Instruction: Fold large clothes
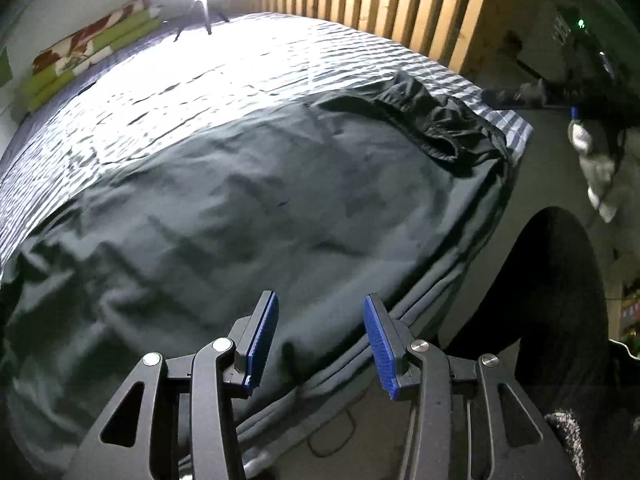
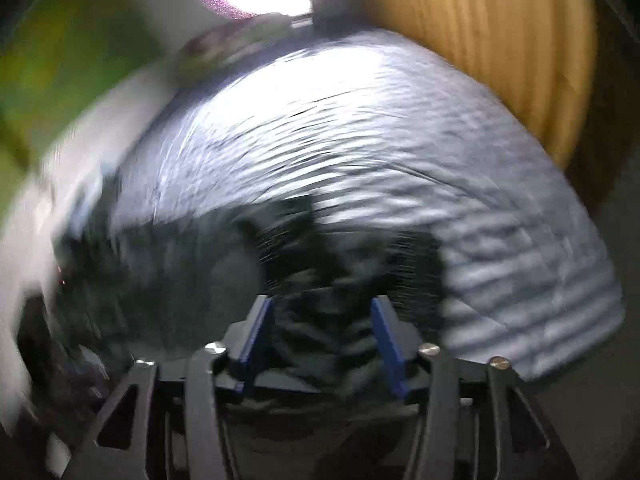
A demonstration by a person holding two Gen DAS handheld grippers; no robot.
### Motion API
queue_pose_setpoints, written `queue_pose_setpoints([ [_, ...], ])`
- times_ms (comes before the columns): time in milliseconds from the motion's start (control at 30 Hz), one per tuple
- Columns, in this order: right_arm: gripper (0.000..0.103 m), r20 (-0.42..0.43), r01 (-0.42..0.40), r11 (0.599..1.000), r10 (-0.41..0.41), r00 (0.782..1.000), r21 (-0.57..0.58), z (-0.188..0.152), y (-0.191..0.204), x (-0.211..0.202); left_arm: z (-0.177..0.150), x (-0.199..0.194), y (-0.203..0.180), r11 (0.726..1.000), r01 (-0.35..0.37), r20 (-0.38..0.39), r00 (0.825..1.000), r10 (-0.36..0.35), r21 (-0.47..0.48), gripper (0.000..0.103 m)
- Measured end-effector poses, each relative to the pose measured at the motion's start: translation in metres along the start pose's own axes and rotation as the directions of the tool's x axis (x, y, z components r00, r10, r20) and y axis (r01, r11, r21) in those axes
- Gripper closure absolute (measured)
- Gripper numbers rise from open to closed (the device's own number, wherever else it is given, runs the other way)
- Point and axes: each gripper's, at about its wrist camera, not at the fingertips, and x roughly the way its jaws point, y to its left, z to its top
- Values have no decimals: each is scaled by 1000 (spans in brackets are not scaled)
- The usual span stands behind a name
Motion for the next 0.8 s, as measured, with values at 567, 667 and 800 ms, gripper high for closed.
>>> queue_pose_setpoints([
  [567,94,-34,-149,917,174,984,369,1,-68,24,12,22,-13,996,61,-36,998,-59,65,58],
  [667,89,47,-180,801,187,981,571,-14,-129,15,17,20,-21,994,77,-22,997,-75,83,58],
  [800,67,42,-209,806,224,974,554,-20,-133,11,25,25,-38,986,103,-23,995,-101,131,58],
])
